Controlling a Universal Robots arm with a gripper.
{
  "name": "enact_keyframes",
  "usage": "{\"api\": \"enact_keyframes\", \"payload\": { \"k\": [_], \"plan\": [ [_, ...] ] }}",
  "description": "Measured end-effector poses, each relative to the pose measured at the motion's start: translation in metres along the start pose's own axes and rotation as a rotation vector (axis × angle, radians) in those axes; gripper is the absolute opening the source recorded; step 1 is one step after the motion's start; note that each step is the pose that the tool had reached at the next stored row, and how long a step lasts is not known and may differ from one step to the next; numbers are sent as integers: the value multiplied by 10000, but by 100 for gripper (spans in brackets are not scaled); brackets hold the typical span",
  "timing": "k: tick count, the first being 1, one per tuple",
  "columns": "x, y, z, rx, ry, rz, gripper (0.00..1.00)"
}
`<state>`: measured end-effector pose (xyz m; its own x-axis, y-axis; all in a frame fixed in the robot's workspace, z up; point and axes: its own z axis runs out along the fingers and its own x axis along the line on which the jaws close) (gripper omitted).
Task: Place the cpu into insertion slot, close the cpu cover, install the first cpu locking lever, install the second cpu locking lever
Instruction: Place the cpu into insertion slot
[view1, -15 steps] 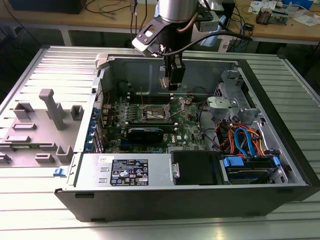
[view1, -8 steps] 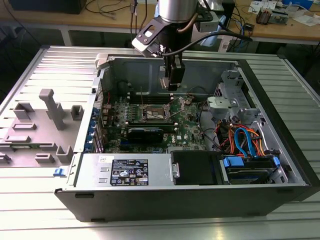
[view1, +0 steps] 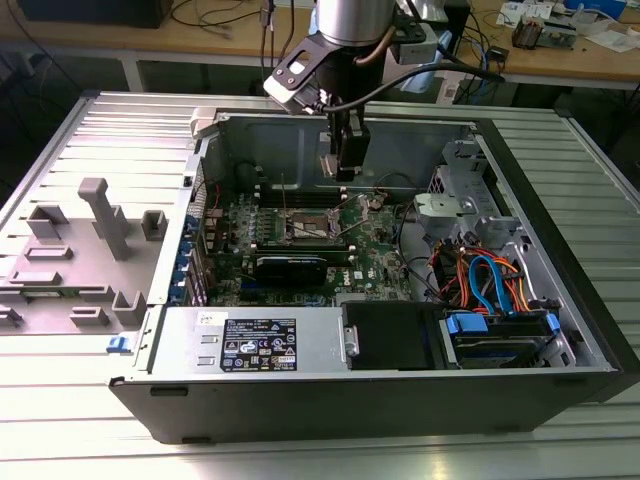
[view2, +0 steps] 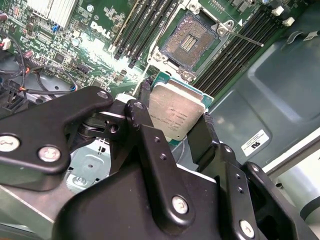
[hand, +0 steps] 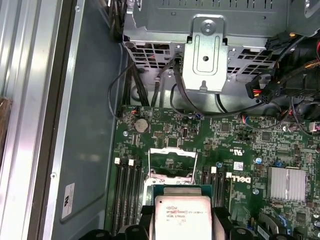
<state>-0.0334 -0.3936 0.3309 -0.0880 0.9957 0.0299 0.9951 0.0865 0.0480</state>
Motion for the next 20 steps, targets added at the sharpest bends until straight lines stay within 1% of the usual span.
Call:
{"api": "enact_keyframes", "payload": {
  "k": [3, 11, 14, 18, 20],
  "plan": [
    [0, 0, 1, -7, -10, 226, 54],
    [0, -1, 20, -39, -60, 1279, 54],
    [-1, -2, 42, -41, -67, 1375, 54],
    [-3, -7, 133, -41, -66, 1377, 54],
    [-4, -7, 148, -41, -68, 1377, 54]
  ]
}}
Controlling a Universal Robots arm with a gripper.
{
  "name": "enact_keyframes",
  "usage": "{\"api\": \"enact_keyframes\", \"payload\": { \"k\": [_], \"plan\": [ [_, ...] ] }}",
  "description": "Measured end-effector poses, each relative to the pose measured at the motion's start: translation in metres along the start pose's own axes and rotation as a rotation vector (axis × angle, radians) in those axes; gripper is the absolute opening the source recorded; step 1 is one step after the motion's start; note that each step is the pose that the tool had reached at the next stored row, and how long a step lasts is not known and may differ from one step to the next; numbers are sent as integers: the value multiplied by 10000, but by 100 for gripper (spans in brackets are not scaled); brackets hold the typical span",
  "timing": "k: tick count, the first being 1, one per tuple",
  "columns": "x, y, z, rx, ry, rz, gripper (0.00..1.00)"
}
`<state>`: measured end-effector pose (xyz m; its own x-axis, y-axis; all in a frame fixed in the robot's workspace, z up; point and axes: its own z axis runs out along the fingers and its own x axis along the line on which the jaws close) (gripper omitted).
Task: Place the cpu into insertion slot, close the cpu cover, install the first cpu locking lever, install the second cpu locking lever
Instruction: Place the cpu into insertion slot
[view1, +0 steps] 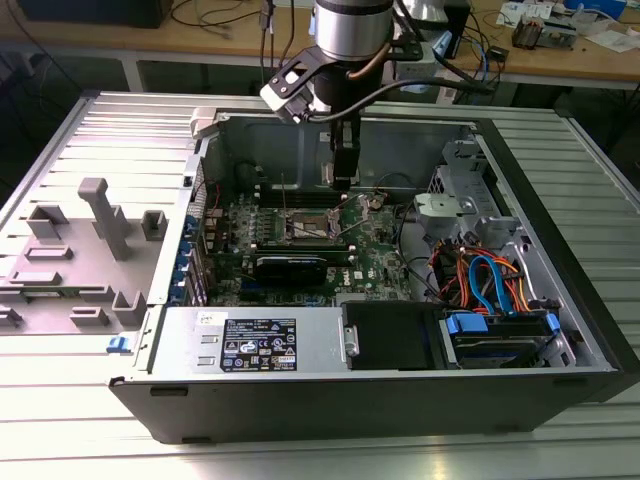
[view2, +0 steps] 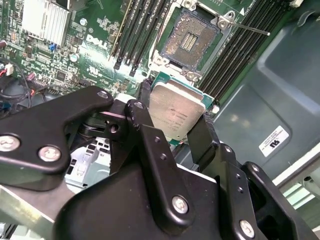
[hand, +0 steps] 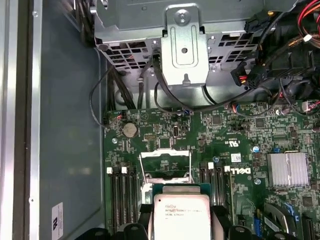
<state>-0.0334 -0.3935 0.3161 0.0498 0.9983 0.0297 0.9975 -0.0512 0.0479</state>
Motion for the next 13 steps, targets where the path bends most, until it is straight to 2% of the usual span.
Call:
{"api": "enact_keyframes", "payload": {
  "k": [3, 13],
  "plan": [
    [0, -1, 19, 0, 1, 0, 54],
    [-2, -25, 21, 0, 1, 0, 54]
  ]
}}
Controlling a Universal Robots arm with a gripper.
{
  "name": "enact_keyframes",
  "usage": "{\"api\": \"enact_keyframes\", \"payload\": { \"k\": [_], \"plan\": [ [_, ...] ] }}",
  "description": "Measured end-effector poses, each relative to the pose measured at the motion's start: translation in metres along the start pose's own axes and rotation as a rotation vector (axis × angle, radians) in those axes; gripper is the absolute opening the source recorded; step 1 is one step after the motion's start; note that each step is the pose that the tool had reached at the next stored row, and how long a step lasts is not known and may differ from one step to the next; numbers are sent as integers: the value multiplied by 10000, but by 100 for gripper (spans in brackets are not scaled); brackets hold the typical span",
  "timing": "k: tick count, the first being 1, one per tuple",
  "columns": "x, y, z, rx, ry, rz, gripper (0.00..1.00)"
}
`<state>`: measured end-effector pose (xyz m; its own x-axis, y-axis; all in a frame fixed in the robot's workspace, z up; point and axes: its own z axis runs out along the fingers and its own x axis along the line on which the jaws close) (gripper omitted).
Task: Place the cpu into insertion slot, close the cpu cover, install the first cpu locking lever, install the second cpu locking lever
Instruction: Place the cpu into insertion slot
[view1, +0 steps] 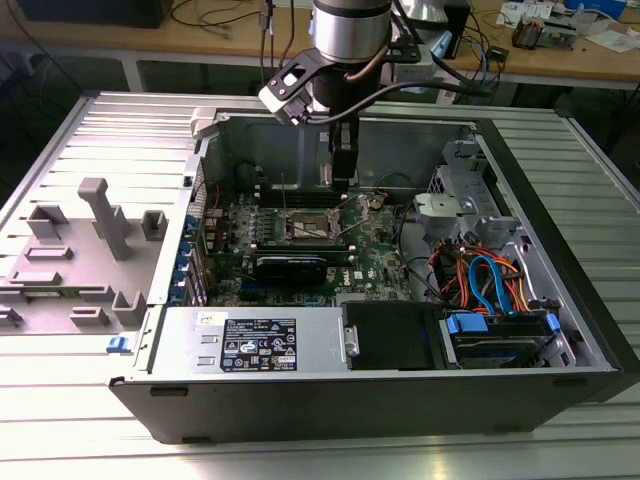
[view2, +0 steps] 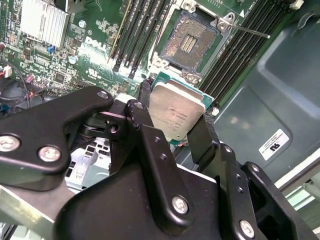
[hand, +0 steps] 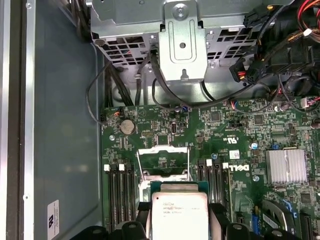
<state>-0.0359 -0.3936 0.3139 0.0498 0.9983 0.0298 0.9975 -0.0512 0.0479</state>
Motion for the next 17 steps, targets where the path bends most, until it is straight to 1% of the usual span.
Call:
{"api": "enact_keyframes", "payload": {
  "k": [4, 5, 6, 8, 9, 10, 11, 12, 15, 17],
  "plan": [
    [-1, -35, 14, -2, 3, 0, 54],
    [-2, -49, 33, 0, 0, -1, 54],
    [-6, -92, 81, 0, 0, -5, 54],
    [-8, -122, 117, 4, 6, -111, 54],
    [-9, -129, 149, 9, 18, -330, 54],
    [-11, -133, 188, 19, 34, -662, 54],
    [-11, -141, 207, 22, 47, -772, 54],
    [-10, -151, 226, 23, 51, -816, 54],
    [-11, -223, 294, 25, 52, -855, 54],
    [-13, -262, 325, 25, 52, -859, 54]
  ]
}}
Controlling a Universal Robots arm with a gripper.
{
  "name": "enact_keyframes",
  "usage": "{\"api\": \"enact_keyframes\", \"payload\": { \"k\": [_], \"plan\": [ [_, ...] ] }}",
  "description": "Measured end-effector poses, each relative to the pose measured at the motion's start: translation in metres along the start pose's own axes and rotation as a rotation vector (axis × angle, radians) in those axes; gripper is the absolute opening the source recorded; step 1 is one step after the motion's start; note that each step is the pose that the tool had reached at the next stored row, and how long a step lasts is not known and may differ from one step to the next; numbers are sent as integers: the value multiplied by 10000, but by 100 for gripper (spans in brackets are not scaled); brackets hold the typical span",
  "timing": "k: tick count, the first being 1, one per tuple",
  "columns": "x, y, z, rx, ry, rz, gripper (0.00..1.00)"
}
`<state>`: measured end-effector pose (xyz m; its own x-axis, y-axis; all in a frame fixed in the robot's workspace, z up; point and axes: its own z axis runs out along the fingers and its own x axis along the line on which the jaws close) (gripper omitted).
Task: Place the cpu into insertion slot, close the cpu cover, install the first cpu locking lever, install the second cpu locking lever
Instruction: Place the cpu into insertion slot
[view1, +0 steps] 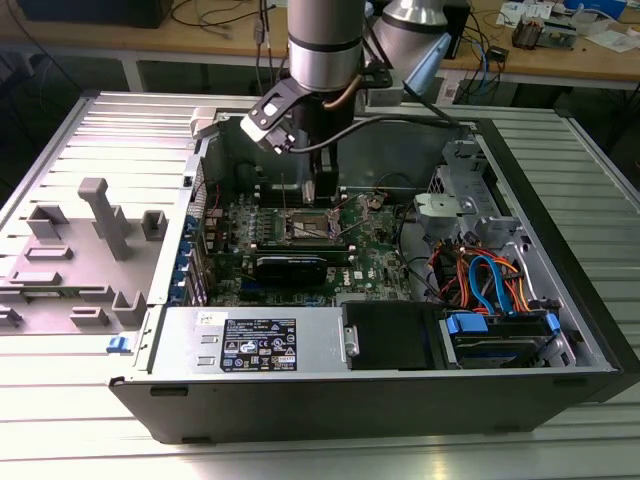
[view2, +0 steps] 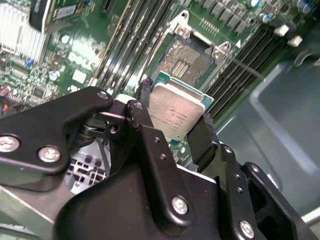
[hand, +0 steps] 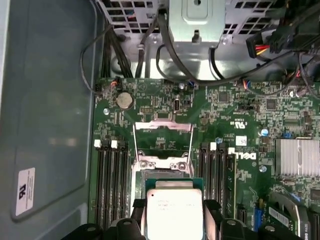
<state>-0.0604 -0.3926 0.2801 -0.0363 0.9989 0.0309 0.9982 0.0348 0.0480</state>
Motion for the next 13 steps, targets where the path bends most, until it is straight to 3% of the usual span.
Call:
{"api": "enact_keyframes", "payload": {
  "k": [6, 13],
  "plan": [
    [12, -113, 50, 0, 0, -4, 54],
    [12, -135, 64, 0, 0, -4, 54]
  ]
}}
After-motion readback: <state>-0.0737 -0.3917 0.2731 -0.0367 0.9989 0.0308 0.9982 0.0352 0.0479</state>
